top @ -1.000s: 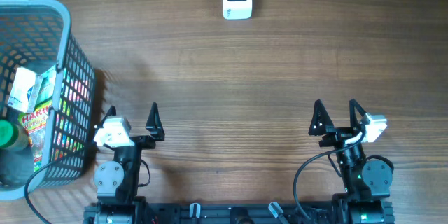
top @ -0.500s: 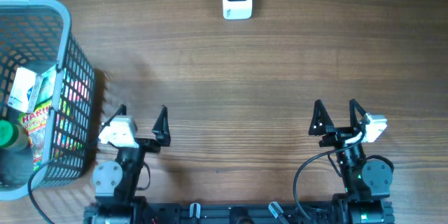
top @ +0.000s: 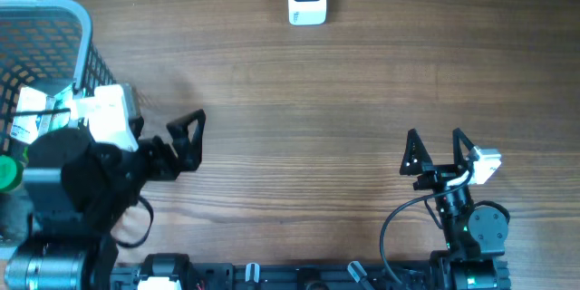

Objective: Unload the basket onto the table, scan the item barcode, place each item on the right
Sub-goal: 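Reach the left gripper into the basket and grasp the green Knorr tub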

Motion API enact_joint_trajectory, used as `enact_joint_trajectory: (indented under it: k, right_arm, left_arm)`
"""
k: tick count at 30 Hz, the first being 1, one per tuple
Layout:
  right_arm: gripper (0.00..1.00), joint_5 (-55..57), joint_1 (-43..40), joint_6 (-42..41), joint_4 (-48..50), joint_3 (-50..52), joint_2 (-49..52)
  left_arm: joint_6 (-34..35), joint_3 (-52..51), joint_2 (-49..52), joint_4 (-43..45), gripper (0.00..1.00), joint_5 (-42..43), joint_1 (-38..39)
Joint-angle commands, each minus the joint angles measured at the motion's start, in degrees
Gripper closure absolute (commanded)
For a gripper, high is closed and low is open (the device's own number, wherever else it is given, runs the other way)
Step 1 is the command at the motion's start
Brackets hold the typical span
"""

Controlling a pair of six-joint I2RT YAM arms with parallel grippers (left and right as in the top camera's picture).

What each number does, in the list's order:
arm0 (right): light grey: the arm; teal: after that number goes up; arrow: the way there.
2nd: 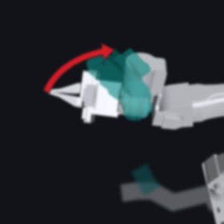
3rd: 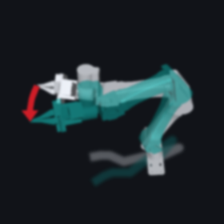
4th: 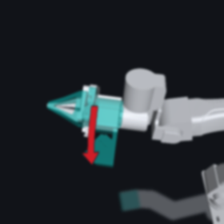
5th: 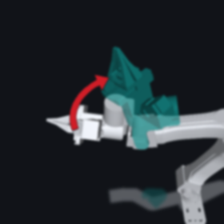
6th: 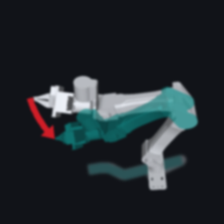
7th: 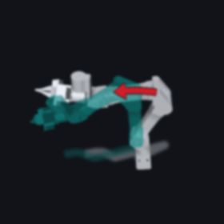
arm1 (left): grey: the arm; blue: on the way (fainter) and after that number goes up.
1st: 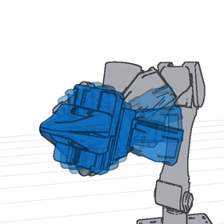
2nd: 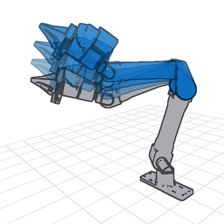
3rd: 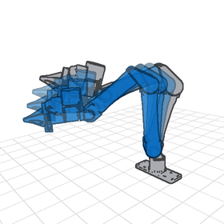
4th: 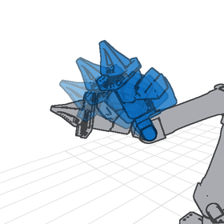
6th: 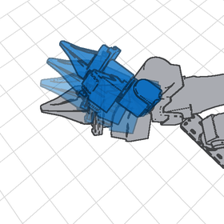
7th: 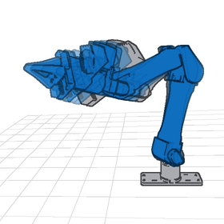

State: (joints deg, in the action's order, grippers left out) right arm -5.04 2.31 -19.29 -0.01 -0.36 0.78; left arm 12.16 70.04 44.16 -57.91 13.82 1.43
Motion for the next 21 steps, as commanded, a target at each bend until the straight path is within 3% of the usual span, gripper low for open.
enact_joint_trajectory:
  k: [1, 2, 5, 9, 13, 17, 21]
  right_arm:
    - [0.0, 0.76, -0.24, -0.37, 0.15, 0.07, -0.35]
    - [0.0, 0.76, -0.24, -0.37, 0.15, 0.07, -0.35]
    - [0.0, 0.76, -0.24, -0.35, 0.15, 0.07, -0.35]
    - [0.0, 0.74, -0.24, -0.37, 0.15, 0.07, -0.35]
    - [0.0, 0.76, -0.24, -0.35, 0.15, 0.07, -0.35]
    - [0.0, 0.76, -0.24, -0.35, 0.15, 0.07, -0.35]
    - [0.0, 0.76, -0.24, -0.35, 0.15, 0.07, -0.35]
  left_arm:
    - [9.62, 4.11, 3.72, -0.76, 0.0, -12.17, 0.0]
    - [13.03, 7.74, 6.21, -2.62, 0.0, -18.21, -0.48]
    - [14.08, 22.8, 15.65, -10.99, 0.0, -27.67, -4.46]
    - [23.74, 39.28, 27.43, -24.55, 0.0, -39.5, -18.8]
    - [35.15, 37.7, 33.53, -29.38, 0.02, -38.97, -34.84]
    - [35.43, 30.03, 35.45, -22.82, 0.05, -40.11, -39.19]
    - [35.43, 18.16, 35.45, -14.56, 0.04, -49.03, -38.99]
